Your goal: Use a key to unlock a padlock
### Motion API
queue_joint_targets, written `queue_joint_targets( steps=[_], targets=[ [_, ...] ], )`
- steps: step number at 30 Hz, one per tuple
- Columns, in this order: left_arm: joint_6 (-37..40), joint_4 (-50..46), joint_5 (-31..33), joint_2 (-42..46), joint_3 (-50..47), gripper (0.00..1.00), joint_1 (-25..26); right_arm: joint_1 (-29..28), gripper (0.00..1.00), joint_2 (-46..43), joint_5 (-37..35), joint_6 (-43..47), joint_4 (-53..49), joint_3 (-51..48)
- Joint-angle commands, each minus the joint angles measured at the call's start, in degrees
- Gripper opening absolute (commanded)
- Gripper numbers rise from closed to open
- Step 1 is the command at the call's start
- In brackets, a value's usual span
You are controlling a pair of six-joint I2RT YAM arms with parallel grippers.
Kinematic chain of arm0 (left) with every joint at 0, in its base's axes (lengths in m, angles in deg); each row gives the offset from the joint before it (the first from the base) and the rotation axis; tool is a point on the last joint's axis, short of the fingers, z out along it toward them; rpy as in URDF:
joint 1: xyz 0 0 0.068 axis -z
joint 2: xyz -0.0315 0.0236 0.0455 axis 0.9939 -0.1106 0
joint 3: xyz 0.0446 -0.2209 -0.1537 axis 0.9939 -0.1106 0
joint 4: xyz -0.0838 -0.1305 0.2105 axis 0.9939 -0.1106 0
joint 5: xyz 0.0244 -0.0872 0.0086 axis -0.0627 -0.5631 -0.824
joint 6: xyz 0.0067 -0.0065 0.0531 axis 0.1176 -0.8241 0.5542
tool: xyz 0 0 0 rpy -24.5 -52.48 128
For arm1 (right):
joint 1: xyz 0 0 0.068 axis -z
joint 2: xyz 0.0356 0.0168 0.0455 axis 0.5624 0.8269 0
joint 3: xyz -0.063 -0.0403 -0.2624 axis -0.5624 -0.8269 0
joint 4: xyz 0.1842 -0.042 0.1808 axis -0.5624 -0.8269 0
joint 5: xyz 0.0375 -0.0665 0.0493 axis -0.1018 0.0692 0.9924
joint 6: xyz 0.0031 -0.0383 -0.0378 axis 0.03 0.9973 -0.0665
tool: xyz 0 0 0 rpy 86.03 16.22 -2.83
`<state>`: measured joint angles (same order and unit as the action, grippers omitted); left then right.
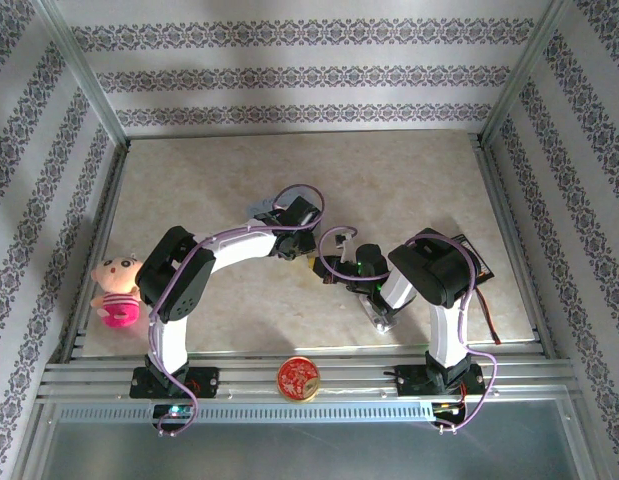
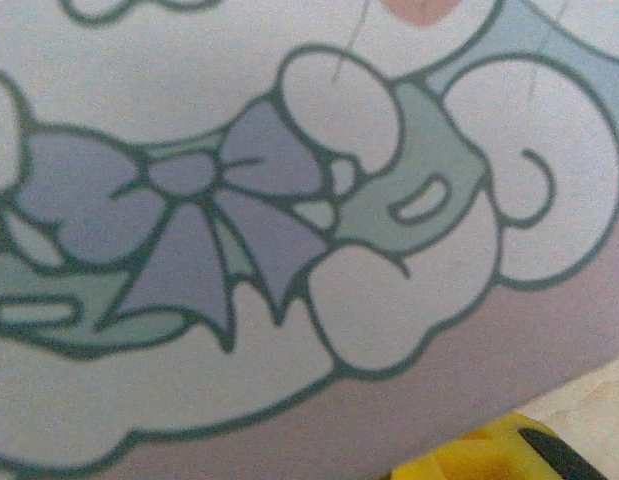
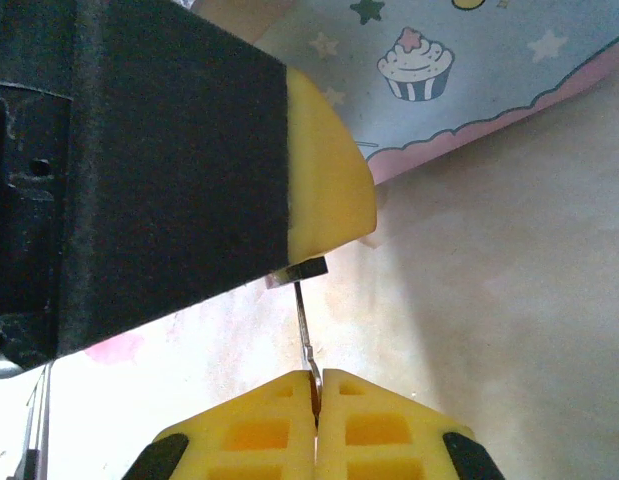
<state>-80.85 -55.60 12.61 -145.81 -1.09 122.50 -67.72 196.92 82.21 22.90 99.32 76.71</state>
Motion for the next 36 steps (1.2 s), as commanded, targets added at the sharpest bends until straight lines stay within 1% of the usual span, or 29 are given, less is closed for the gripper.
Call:
queue_joint_targets(
  steps=[1,5,13,20,28,36],
  targets=[
    [-2.53,2.90,-4.09,1.52,-0.36,0.18,0.19,-1.02,0.00,0.06,-0.36,0.19,5.08,2.00],
    [-3.79,3.14,-5.13,1.52,-0.78,0.17,-0.17,-1.21,0.00,-0.28,-1.39,1.04,5.08,1.69],
    [-6.43,2.01,-9.48,1.52,-0.54,0.17,-1.82,-2.54,0.00,-2.40,-5.12,5.92,5.08,-0.01],
    [-7.85,1.51,-13.39,0.56,0.06,0.17,-2.72,-2.79,0.00,-2.93,-5.37,7.15,5.08,0.53],
    [-10.66,3.66,-17.15,-0.53,-1.09,0.16,-3.85,-2.48,0.00,-3.19,-5.66,7.27,5.08,-0.55],
    [-11.74,4.30,-17.78,-0.75,-1.44,0.16,-4.22,-1.73,0.00,-3.72,-3.22,6.47,5.08,-0.94]
  ],
)
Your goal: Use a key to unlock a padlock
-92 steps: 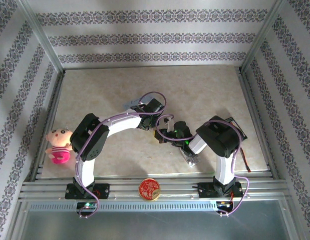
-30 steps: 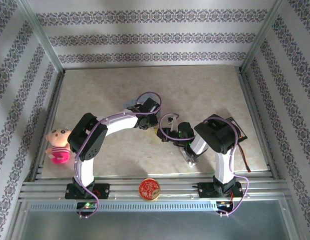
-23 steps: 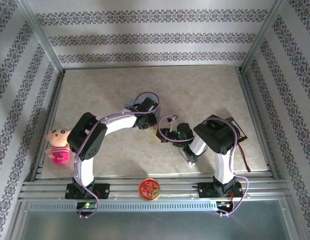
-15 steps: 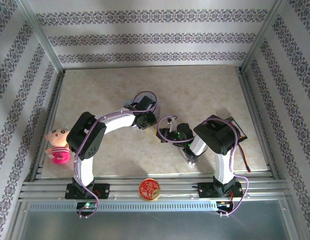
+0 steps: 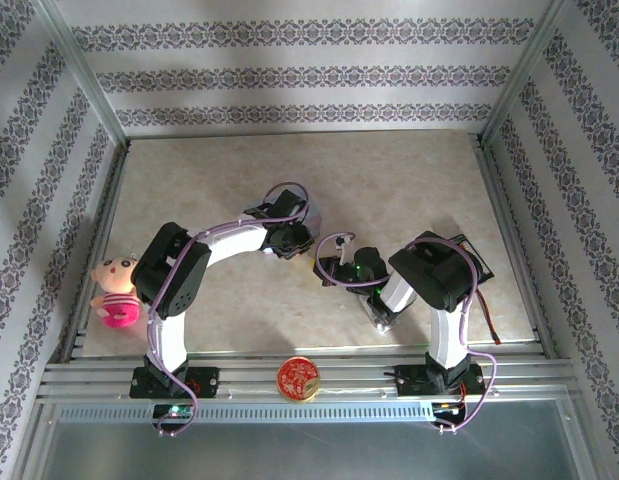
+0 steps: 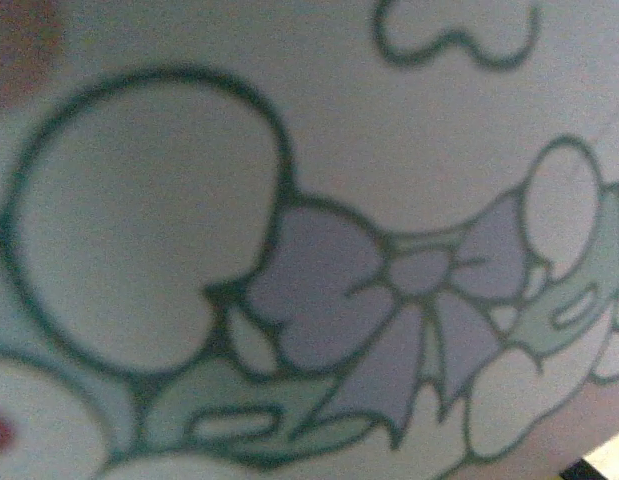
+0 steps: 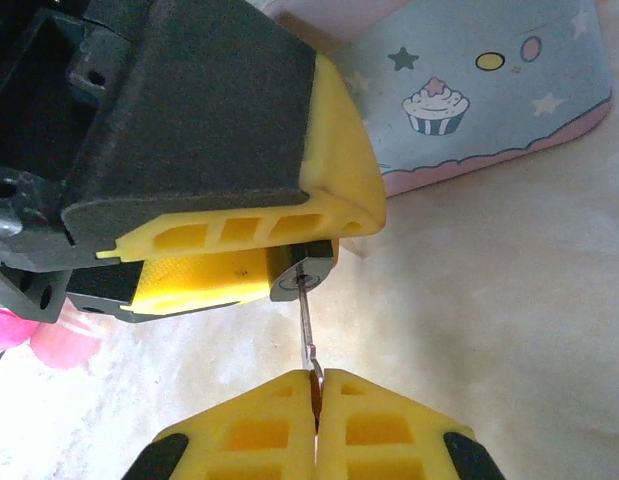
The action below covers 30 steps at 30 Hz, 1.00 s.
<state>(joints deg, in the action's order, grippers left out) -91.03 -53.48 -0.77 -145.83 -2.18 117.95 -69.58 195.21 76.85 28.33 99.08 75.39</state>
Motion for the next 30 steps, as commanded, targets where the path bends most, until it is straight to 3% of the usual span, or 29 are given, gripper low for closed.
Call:
queue_joint_targets(
  steps=[1,7,12,30],
  targets=[
    [-1.65,2.29,-4.47,-0.77,-0.50,0.16,0.32,0.30,0.00,-2.10,2.37,0.55,5.33,0.31],
    [-2.16,2.97,-5.27,-0.70,-0.88,0.16,0.24,4.42,0.00,1.14,7.30,-8.64,5.33,1.50],
    [-3.03,3.50,-6.09,-0.97,-1.10,0.16,0.07,4.77,0.00,2.56,8.31,-9.14,5.33,1.57],
    [-3.49,4.13,-7.48,-1.77,-1.30,0.16,-0.12,4.22,0.00,1.86,2.24,-10.45,4.96,3.13]
  ],
)
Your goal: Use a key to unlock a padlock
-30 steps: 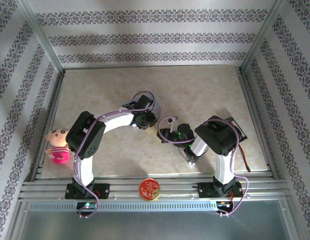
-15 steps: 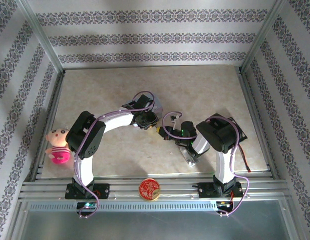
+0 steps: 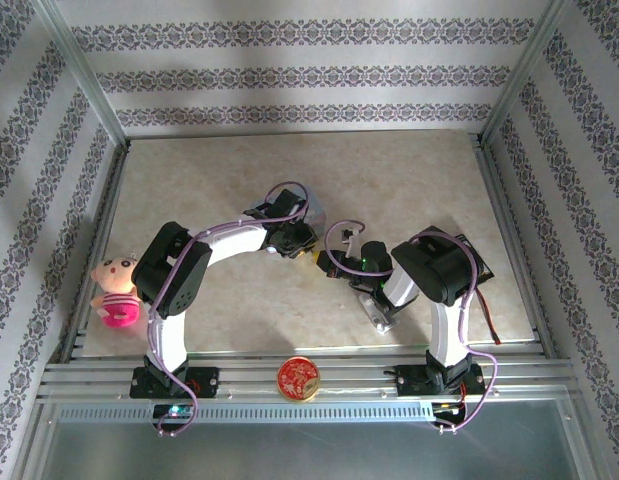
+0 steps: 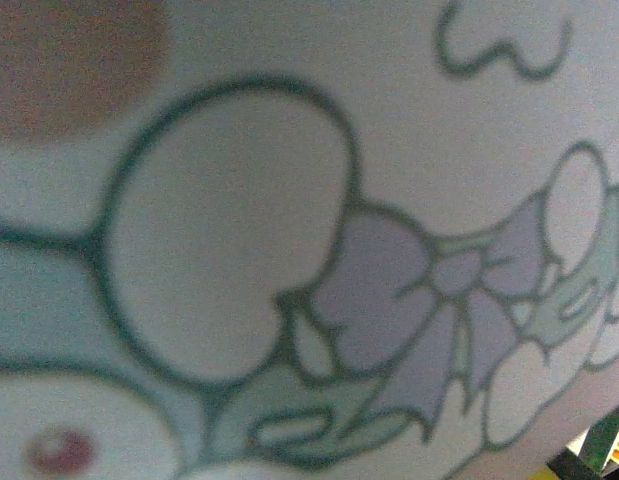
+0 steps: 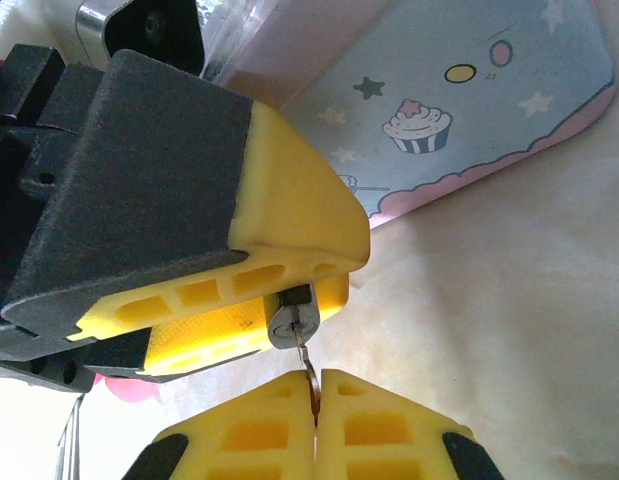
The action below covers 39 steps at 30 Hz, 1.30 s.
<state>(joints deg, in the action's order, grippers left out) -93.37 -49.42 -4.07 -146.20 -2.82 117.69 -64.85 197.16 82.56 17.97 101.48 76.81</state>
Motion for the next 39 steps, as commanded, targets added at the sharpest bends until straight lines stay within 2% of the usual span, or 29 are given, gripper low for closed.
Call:
queue_joint_targets(
  steps=[1,10,21,23,26,30,34,39],
  targets=[
    [-1.07,0.06,-4.05,-1.40,-0.75,0.16,0.15,-0.97,0.00,-0.26,-4.03,0.35,2.08,1.91],
    [-0.06,-0.76,-4.07,-1.20,-0.49,0.16,0.32,-2.46,0.00,-1.50,-7.76,2.30,-0.33,3.33],
    [0.16,-0.72,-2.82,-0.23,-1.23,0.14,0.67,-1.18,0.00,-1.14,-5.47,0.23,0.05,5.18],
    [0.38,-0.48,-1.64,0.30,-1.44,0.14,0.59,-1.18,0.03,-1.15,-5.61,0.59,-0.37,4.37],
    [0.28,0.35,-0.07,0.88,-1.75,0.14,0.59,-1.18,0.16,-0.99,-5.98,0.73,-0.42,2.48],
    [-0.19,1.41,0.34,0.83,-1.76,0.14,0.35,-1.18,0.25,-0.88,-6.27,0.62,-0.24,0.43],
    [-0.19,1.56,1.02,1.26,-1.69,0.14,0.24,-1.18,0.28,-2.19,-7.31,0.86,-0.13,-1.79],
    [0.97,1.89,2.23,2.21,-1.97,0.14,0.06,-1.14,0.26,-4.89,-8.04,0.97,-0.79,-3.73]
  ],
)
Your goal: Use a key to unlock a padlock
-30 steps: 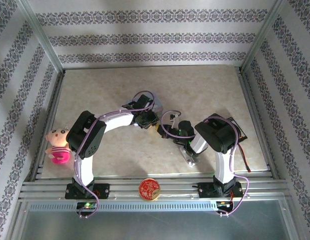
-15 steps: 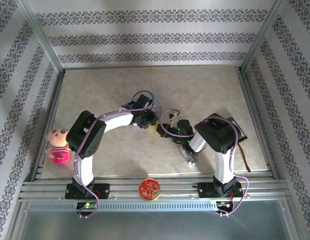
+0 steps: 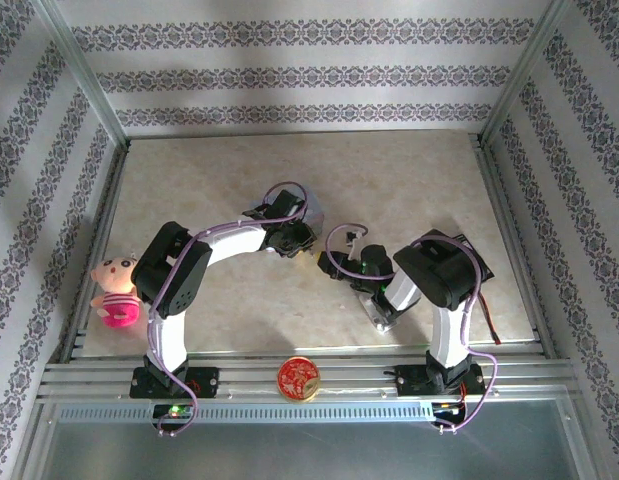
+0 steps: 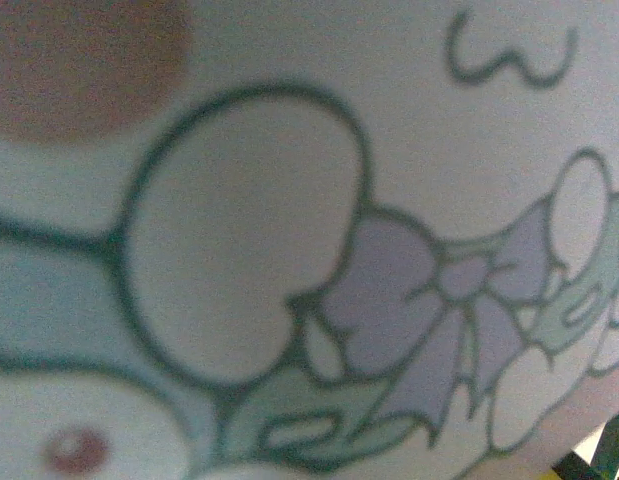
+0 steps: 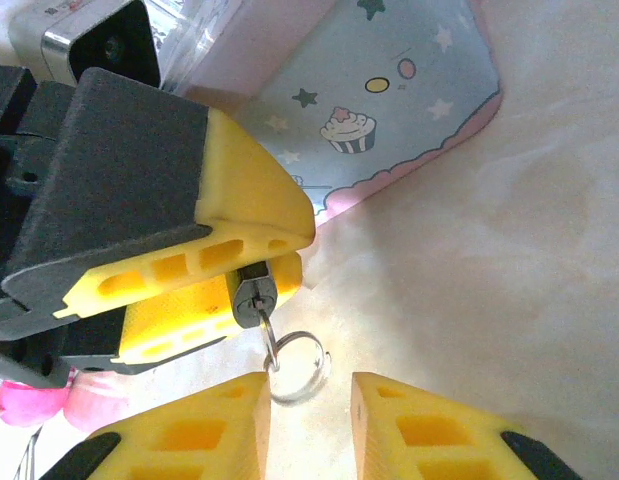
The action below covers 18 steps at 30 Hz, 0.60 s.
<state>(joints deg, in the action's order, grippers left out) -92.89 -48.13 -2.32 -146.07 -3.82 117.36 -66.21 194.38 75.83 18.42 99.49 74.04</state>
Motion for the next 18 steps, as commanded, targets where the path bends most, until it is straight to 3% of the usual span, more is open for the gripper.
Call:
queue_joint_targets(
  steps=[1,12,18],
  targets=[
    [0.85,0.63,0.55,2.23,-0.98,0.14,0.39,0.17,0.25,-2.68,-1.37,0.61,0.69,-1.09],
    [1.86,0.80,-0.17,2.31,-1.05,0.13,0.39,-2.25,0.23,-6.66,-3.86,3.97,-8.16,1.09],
    [1.79,0.53,-0.45,2.44,-0.79,0.14,0.31,-5.03,0.24,-11.01,-8.50,9.31,-19.10,3.28]
  ],
)
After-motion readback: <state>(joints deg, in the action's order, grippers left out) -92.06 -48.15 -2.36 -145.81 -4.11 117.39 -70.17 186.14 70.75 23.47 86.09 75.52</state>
